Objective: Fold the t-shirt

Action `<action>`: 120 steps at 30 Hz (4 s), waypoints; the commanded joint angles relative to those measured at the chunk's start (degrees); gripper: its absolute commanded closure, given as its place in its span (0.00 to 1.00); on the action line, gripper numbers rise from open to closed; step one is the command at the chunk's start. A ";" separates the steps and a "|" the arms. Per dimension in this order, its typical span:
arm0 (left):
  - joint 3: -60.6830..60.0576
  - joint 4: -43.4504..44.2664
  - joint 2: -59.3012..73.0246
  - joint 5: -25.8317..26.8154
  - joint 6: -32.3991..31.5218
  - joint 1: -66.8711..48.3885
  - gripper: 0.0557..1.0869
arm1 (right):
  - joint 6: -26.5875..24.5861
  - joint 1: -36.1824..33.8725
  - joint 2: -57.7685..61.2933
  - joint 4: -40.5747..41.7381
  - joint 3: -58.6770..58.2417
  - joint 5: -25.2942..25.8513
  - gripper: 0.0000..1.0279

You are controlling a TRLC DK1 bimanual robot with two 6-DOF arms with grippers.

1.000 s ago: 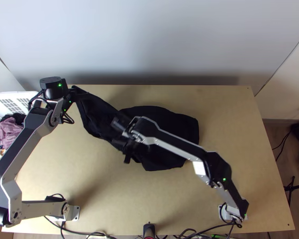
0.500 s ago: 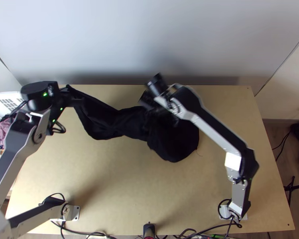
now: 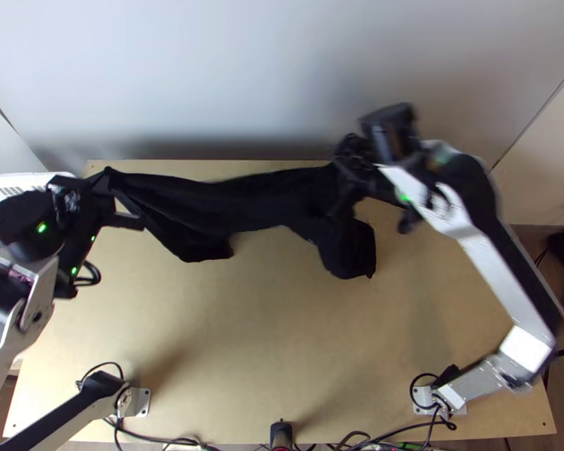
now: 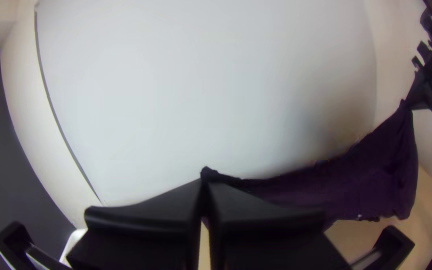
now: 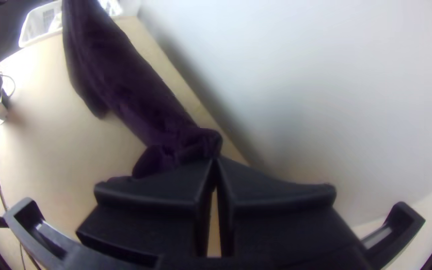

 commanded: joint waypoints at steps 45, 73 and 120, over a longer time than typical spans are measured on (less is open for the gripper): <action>21.14 -6.40 -15.22 -9.68 15.14 -5.28 0.96 | -33.37 6.90 -40.30 15.65 -8.05 27.49 0.97; -4.53 5.64 -8.45 -6.96 8.11 -4.57 0.96 | -19.48 -1.18 -26.94 22.41 -30.90 8.59 0.97; 15.16 29.37 58.52 2.89 -4.20 14.15 0.96 | -13.77 -22.89 34.85 40.34 -2.25 -3.98 0.97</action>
